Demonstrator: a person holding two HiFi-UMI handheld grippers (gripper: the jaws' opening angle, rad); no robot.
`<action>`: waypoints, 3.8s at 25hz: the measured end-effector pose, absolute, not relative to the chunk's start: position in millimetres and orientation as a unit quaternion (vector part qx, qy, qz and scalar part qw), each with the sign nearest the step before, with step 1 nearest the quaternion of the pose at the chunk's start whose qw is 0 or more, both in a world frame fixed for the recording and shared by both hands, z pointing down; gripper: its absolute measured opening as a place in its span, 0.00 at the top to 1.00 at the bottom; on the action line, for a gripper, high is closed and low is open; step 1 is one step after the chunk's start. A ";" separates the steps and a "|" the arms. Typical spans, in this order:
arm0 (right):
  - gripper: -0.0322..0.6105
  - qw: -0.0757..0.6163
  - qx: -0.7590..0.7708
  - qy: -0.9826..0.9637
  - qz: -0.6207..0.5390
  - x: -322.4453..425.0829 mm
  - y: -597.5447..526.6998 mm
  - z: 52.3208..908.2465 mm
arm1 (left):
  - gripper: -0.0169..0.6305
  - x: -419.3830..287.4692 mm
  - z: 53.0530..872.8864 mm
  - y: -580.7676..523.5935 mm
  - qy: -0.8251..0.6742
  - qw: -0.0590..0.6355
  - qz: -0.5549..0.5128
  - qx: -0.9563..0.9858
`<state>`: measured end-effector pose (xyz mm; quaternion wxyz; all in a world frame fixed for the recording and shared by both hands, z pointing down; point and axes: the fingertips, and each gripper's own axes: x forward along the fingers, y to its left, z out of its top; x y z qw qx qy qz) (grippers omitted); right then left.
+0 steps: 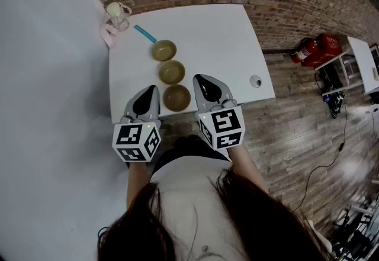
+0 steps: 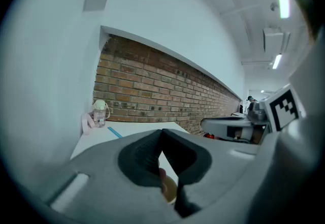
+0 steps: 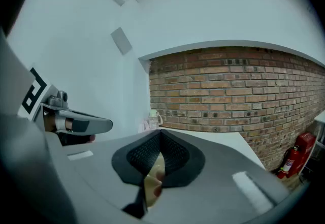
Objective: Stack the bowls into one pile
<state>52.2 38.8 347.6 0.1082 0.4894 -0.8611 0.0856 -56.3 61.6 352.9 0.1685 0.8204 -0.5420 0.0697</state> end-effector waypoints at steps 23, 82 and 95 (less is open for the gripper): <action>0.95 0.132 0.523 -0.833 0.125 40.7 22.3 370.5 | 0.97 -89.1 369.3 48.2 -0.514 0.179 0.065 0.836; 0.85 0.375 0.266 -0.835 0.301 20.9 10.0 605.0 | 0.97 -93.1 425.1 -25.2 -0.625 0.237 0.089 0.738; 0.91 0.377 0.236 -0.844 0.301 15.4 6.6 602.6 | 0.97 -94.1 425.6 -24.4 -0.653 0.239 0.083 0.714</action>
